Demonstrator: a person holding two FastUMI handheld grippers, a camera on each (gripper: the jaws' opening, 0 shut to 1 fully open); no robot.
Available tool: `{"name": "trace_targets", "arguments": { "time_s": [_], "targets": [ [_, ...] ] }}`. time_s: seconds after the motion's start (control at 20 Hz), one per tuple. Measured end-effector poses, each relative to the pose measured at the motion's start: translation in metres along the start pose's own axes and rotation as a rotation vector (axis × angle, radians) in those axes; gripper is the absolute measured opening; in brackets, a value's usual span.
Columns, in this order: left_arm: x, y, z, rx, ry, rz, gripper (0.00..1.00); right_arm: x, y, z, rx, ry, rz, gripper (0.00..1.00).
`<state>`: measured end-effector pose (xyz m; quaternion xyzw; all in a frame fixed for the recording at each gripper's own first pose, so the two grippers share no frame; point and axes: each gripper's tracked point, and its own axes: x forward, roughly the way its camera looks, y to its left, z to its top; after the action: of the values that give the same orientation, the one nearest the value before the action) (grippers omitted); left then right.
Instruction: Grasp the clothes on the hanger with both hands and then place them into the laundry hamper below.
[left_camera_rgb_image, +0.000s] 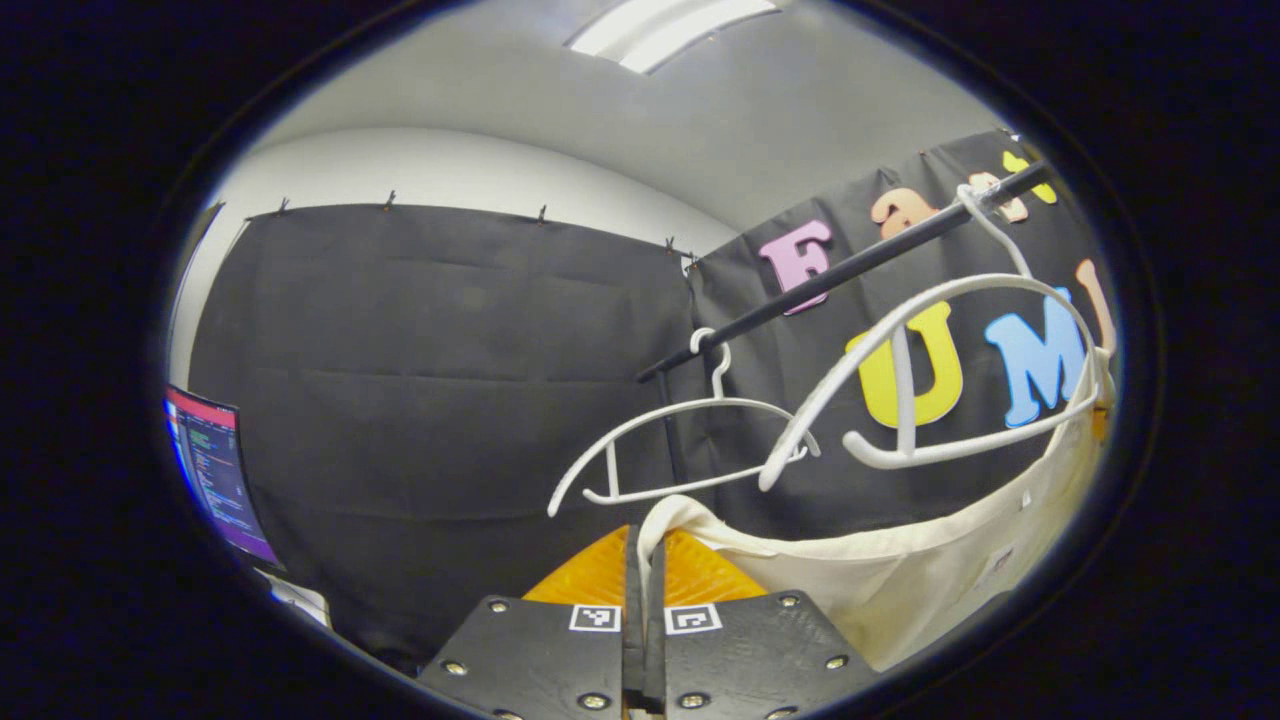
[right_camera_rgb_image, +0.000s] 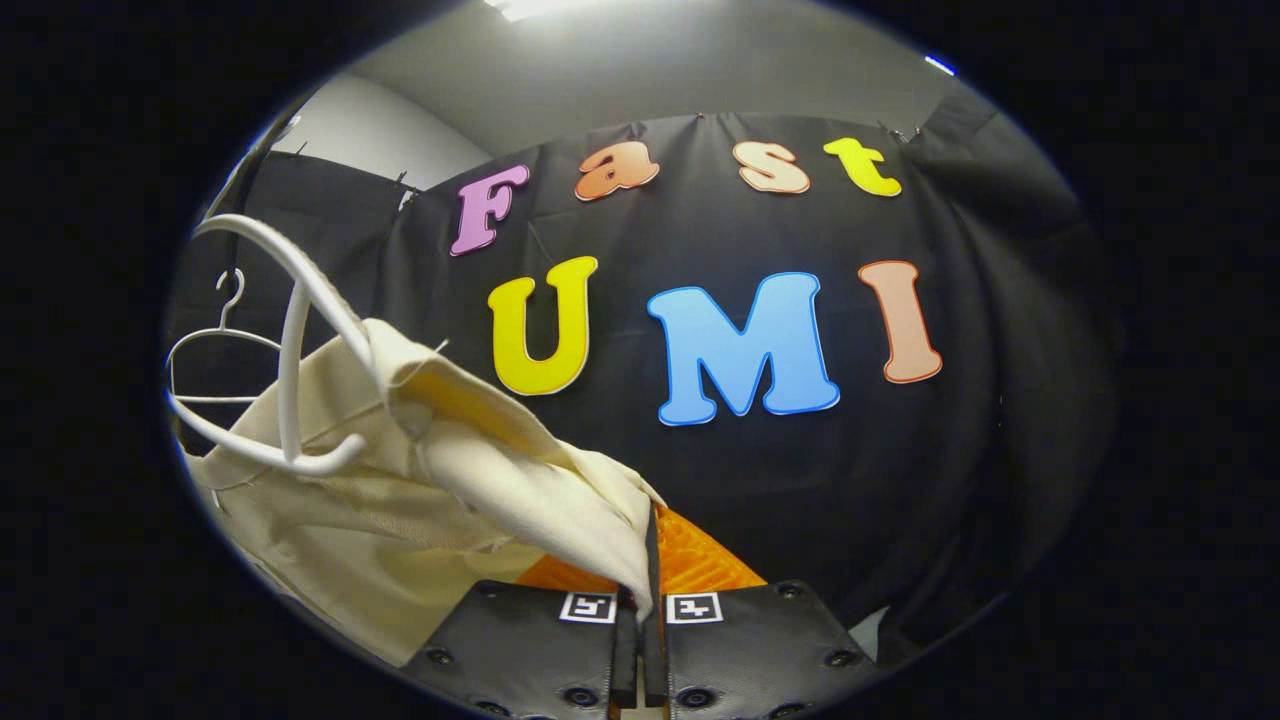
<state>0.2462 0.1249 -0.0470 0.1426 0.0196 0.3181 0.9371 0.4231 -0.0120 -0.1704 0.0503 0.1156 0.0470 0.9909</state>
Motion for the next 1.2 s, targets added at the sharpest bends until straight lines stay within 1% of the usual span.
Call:
{"name": "trace_targets", "arguments": {
  "time_s": [0.1,0.15,0.2,0.25,0.3,0.4,0.45,0.5,0.7,0.75,0.8,0.85,0.9,1.0,1.2],
  "targets": [
    [0.003,-0.003,-0.012,0.007,0.024,-0.011,0.03,0.002,0.001,-0.016,-0.008,0.037,0.006,0.04],
    [0.003,-0.005,-0.018,0.001,0.038,-0.016,0.01,0.003,0.000,-0.027,-0.007,0.065,0.005,0.04],
    [0.000,-0.005,-0.025,-0.004,0.049,-0.022,0.01,0.000,-0.001,-0.036,-0.003,0.087,0.003,0.04],
    [-0.002,-0.006,-0.028,-0.003,0.053,-0.027,0.01,-0.006,-0.002,-0.040,0.005,0.091,-0.003,0.03],
    [-0.003,-0.005,-0.032,0.008,0.056,-0.031,0.03,-0.010,-0.002,-0.045,0.008,0.092,-0.004,0.04],
    [-0.006,-0.006,-0.039,0.025,0.062,-0.039,0.03,-0.022,0.000,-0.056,0.007,0.105,0.006,0.04],
    [-0.009,-0.007,-0.043,0.020,0.068,-0.048,0.03,-0.030,0.004,-0.061,0.013,0.108,0.021,0.04],
    [-0.016,-0.004,-0.048,0.010,0.077,-0.058,0.01,-0.039,0.008,-0.064,0.017,0.107,0.035,0.05],
    [-0.034,-0.002,-0.062,0.004,0.103,-0.102,0.01,-0.085,0.030,-0.076,-0.025,0.108,0.094,0.05],
    [-0.039,-0.004,-0.063,-0.002,0.109,-0.117,0.03,-0.095,0.037,-0.077,-0.028,0.111,0.113,0.05],
    [-0.044,-0.006,-0.062,-0.006,0.112,-0.131,0.03,-0.103,0.043,-0.077,-0.028,0.112,0.130,0.05],
    [-0.045,-0.007,-0.062,-0.007,0.115,-0.144,0.03,-0.113,0.050,-0.076,-0.027,0.115,0.146,0.05],
    [-0.046,-0.008,-0.061,-0.011,0.115,-0.159,0.01,-0.123,0.058,-0.073,-0.025,0.113,0.164,0.05],
    [-0.053,-0.010,-0.059,-0.025,0.109,-0.190,0.01,-0.147,0.077,-0.066,-0.027,0.101,0.205,0.05],
    [-0.093,-0.008,-0.044,-0.055,0.088,-0.260,0.01,-0.187,0.113,-0.053,-0.007,0.086,0.287,0.05]
  ]
}}
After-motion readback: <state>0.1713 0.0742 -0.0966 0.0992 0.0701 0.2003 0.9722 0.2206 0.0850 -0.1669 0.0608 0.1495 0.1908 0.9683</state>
